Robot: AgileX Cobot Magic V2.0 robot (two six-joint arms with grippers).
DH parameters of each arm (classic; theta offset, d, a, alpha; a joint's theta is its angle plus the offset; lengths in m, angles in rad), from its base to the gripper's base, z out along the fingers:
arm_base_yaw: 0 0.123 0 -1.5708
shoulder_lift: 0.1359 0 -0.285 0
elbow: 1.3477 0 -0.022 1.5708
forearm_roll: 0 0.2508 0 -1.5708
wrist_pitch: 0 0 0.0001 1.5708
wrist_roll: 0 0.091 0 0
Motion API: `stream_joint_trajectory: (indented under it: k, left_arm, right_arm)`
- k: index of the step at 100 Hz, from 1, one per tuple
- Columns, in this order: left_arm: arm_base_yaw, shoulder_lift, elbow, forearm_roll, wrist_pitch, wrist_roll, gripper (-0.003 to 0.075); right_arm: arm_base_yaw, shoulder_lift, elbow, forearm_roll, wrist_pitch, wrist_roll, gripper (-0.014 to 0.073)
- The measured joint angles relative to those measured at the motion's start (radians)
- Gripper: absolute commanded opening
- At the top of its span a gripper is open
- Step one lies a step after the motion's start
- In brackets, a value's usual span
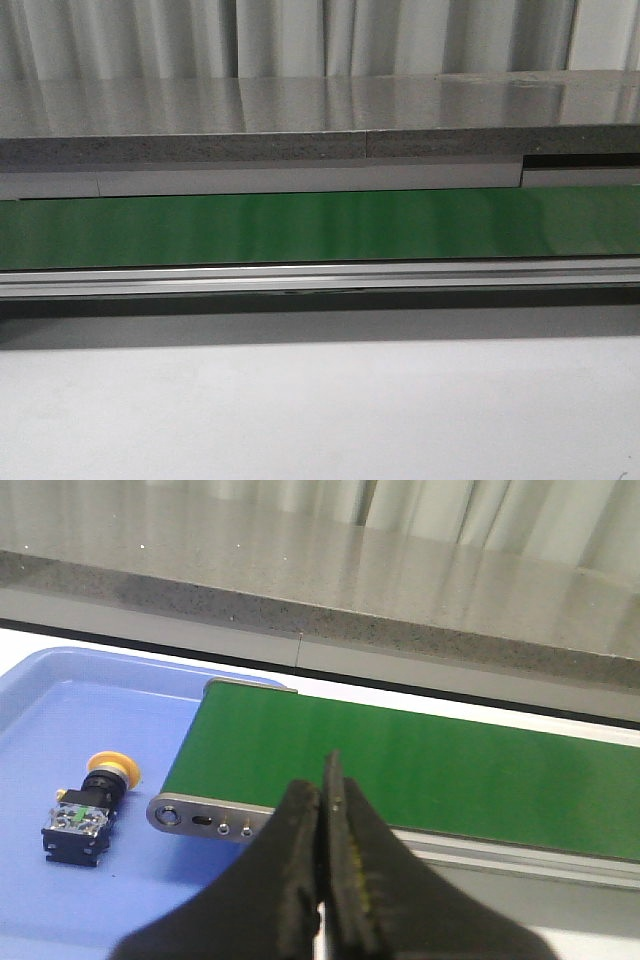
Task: Move button from left to right
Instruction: 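Move the left gripper over the yellow push button in the blue tray, then lower the left gripper and close it on the yellow push button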
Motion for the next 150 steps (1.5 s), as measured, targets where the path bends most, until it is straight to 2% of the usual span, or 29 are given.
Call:
stream_joint_trajectory:
  k: [19, 48, 78, 83, 88, 100, 105, 110, 115, 134, 150]
  left_arm:
    - [0.000, 0.165, -0.201, 0.007, 0.133, 0.000, -0.0021]
    - [0.000, 0.429, -0.516, 0.037, 0.480, 0.000, -0.0021]
    - [0.000, 0.559, -0.555, 0.043, 0.515, 0.000, -0.0013]
    - [0.000, 0.569, -0.555, 0.045, 0.515, 0.000, 0.0026]
    - [0.000, 0.573, -0.555, 0.049, 0.515, 0.002, 0.0101]
    - [0.000, 0.575, -0.555, 0.051, 0.515, 0.018, 0.0385]
    - [0.000, 0.575, -0.555, 0.051, 0.515, 0.022, 0.0482]
    - [0.000, 0.577, -0.555, 0.051, 0.515, 0.024, 0.0544]
    - [0.000, 0.577, -0.555, 0.051, 0.515, 0.026, 0.0569]
    - [0.000, 0.579, -0.559, 0.083, 0.517, 0.026, 0.0567]
    - [0.000, 0.641, -0.628, 0.178, 0.593, 0.028, 0.0567]
  right_arm:
    - [0.000, 0.000, 0.000, 0.000, 0.000, 0.000, -0.0068]
    - [0.000, 0.000, 0.000, 0.000, 0.000, 0.000, -0.0068]
    - [0.000, 0.000, 0.000, 0.000, 0.000, 0.000, -0.0068]
    - [0.000, 0.000, 0.000, 0.000, 0.000, 0.000, -0.0068]
    - [0.000, 0.000, 0.000, 0.000, 0.000, 0.000, -0.0068]
    - [0.000, 0.000, 0.000, 0.000, 0.000, 0.000, -0.0068]
    - [0.000, 0.000, 0.000, 0.000, 0.000, 0.000, -0.0068]
    - [0.000, 0.000, 0.000, 0.000, 0.000, 0.000, -0.0068]
    - [0.000, 0.000, 0.000, 0.000, 0.000, 0.000, -0.0068]
    - [0.000, 0.000, 0.000, 0.000, 0.000, 0.000, -0.0068]
    - [0.000, 0.000, 0.000, 0.000, 0.000, 0.000, -0.0068]
